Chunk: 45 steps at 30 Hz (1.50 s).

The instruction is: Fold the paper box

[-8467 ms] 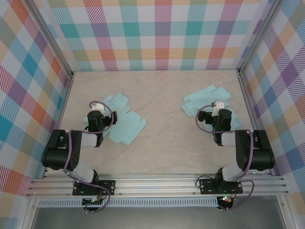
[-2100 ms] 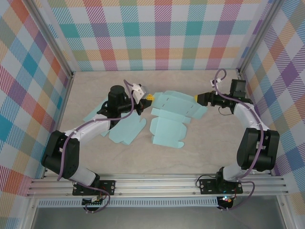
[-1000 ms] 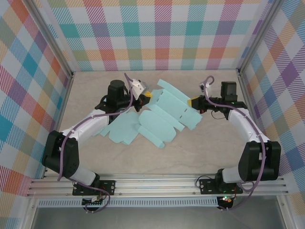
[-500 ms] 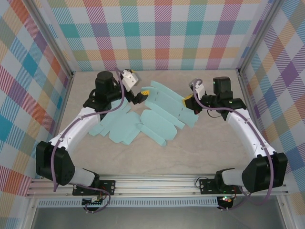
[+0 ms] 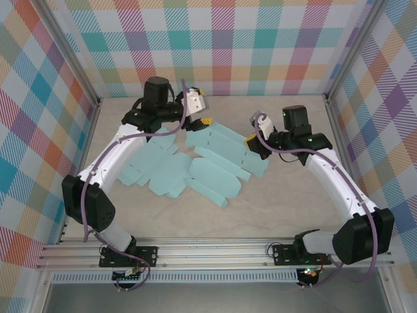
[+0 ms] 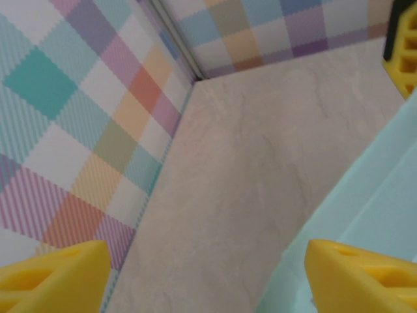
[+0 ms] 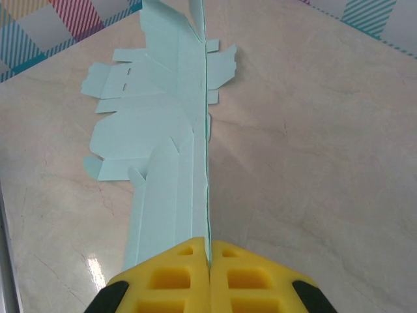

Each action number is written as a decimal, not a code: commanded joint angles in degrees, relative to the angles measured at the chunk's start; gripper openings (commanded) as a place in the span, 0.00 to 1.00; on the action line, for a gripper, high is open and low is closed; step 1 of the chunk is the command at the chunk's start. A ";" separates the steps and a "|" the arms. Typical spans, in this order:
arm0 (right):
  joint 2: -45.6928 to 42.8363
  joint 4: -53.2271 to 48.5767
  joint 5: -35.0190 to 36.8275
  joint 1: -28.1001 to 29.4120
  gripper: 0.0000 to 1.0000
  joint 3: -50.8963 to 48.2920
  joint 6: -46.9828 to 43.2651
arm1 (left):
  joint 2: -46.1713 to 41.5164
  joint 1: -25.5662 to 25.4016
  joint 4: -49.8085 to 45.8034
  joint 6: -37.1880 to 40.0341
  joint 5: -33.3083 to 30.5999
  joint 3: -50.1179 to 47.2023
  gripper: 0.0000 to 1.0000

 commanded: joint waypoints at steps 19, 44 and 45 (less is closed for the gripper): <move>1.33 -0.68 0.98 1.39 0.00 2.86 -2.70 | 9.94 -4.57 -21.87 14.91 -5.48 12.47 0.43; -3.60 4.71 27.91 0.99 0.54 -1.37 21.28 | 6.57 -10.99 7.91 5.38 -24.26 -7.57 0.00; -3.40 3.18 30.23 0.74 0.56 -0.46 24.30 | 7.06 -11.61 7.26 4.53 -25.45 -7.49 0.00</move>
